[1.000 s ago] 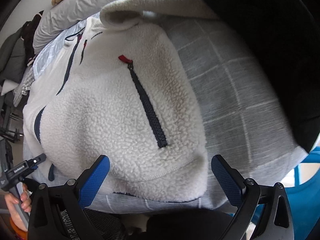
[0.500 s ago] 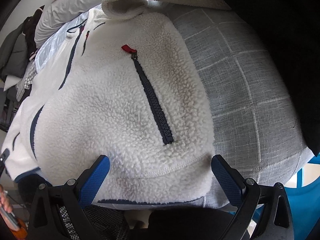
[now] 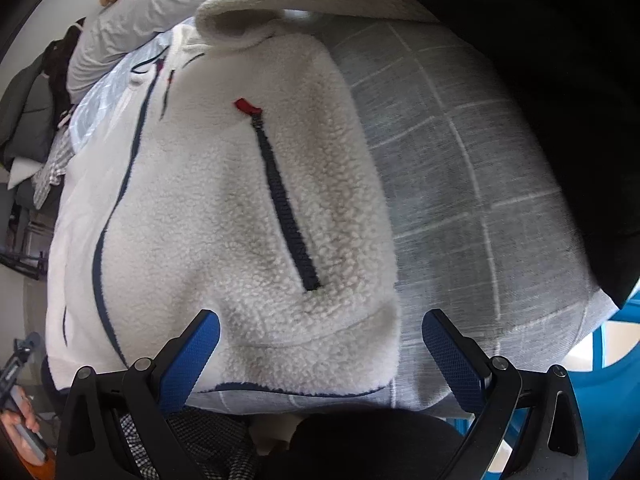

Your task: Fold large clothes

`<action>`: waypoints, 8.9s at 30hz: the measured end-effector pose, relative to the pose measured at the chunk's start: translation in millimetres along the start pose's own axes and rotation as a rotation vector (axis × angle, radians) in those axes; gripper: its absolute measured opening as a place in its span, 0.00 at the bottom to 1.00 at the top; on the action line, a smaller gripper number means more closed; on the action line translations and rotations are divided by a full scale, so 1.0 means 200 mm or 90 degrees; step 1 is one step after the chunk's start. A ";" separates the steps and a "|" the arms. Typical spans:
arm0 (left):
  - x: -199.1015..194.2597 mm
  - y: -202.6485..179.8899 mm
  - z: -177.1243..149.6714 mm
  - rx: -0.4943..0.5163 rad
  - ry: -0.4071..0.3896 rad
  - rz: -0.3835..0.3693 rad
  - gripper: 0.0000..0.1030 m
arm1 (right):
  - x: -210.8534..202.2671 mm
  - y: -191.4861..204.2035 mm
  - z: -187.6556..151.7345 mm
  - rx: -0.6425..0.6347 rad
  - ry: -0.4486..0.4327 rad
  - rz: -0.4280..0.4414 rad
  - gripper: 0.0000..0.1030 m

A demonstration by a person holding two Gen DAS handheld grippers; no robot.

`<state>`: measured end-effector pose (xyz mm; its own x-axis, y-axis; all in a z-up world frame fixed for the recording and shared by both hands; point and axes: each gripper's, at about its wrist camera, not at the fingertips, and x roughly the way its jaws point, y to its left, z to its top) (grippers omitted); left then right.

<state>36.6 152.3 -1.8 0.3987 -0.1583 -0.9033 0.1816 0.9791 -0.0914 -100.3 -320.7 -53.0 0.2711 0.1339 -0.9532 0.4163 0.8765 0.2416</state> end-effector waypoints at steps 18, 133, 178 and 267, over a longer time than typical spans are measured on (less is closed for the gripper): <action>0.38 -0.17 1.08 0.171 -0.056 0.032 0.78 | -0.27 0.81 0.80 -0.317 -0.134 -0.029 0.96; 1.12 -2.44 1.06 0.384 -0.035 -0.334 0.44 | -0.77 -1.23 1.43 0.233 -0.378 -0.306 0.18; 0.88 0.74 1.56 0.092 -0.060 0.130 0.77 | -0.05 0.82 1.15 -0.210 -0.231 -0.062 0.80; 0.17 0.17 -0.08 0.151 0.150 0.012 0.64 | -0.06 0.04 0.01 -0.090 0.052 -0.110 0.42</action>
<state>42.1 181.8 -42.7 0.1894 -0.0795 -0.9787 0.3915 0.9202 0.0011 -99.0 -315.3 -39.2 0.1330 0.0080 -0.9911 0.3227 0.9451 0.0510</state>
